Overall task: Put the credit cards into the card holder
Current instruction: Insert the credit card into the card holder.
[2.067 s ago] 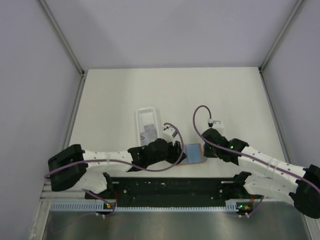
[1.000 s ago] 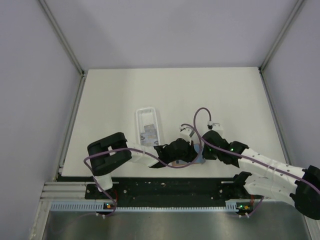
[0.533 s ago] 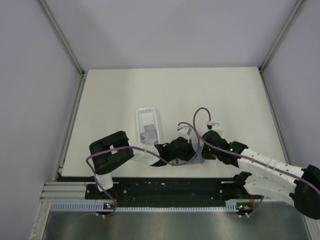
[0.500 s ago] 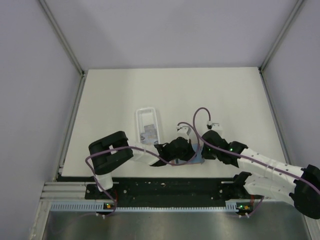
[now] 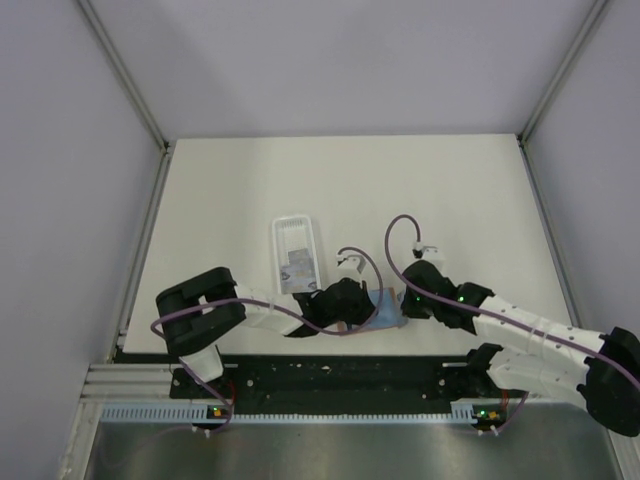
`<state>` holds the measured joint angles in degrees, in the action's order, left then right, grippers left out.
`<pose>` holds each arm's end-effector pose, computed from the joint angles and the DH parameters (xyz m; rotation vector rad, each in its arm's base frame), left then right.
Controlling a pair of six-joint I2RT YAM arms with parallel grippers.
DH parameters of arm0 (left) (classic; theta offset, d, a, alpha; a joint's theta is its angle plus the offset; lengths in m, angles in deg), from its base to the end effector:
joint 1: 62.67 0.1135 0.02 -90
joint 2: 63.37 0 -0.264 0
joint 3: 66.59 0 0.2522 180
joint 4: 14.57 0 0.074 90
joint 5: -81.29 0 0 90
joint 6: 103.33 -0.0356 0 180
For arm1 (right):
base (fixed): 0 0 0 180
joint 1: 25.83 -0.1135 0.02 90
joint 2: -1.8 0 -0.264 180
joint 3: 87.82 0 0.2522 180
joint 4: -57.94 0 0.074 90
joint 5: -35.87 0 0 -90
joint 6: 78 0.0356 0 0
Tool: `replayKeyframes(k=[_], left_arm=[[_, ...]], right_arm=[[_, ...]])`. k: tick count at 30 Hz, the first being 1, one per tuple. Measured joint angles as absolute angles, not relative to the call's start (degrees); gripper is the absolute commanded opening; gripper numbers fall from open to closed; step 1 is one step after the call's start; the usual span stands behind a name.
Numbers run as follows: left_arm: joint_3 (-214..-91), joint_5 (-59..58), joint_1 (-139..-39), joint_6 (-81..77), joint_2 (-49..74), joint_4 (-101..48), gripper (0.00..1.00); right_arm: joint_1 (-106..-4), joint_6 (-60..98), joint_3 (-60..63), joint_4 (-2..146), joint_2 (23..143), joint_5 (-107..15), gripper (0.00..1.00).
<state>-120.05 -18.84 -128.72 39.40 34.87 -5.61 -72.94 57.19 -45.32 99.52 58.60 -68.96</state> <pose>0.1378 -0.2947 0.1333 0.1671 2.3521 -0.9307 0.1296 0.1261 0.1824 0.0586 2.5298 0.3316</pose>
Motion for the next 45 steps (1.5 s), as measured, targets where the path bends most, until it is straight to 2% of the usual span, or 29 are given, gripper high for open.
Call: replayKeyframes(k=[8, 16, 26, 38, 45], left_arm=[[-117.5, -18.9, -128.7, 39.5, 32.3, -6.2, 0.00], [-117.5, -18.9, -128.7, 39.3, 32.3, -6.4, 0.00], [-117.5, -18.8, -128.7, 39.3, 32.3, -6.5, 0.00], [-117.1, -18.9, -128.7, 39.2, 31.3, -7.2, 0.00], [-110.3, -21.1, -128.7, 40.7, 24.7, -8.1, 0.00]], right_arm=[[-72.7, 56.0, -45.6, 99.7, 57.1, -68.7, 0.00], [-72.5, 51.4, -45.6, 97.0, 47.7, -63.3, 0.00], [-72.5, 51.8, -48.4, 89.5, 55.9, -54.6, 0.00], [-72.5, 54.3, -49.2, 87.8, 59.7, -56.9, 0.00], [-72.5, 54.7, -48.7, 88.5, 59.7, -58.8, 0.00]])
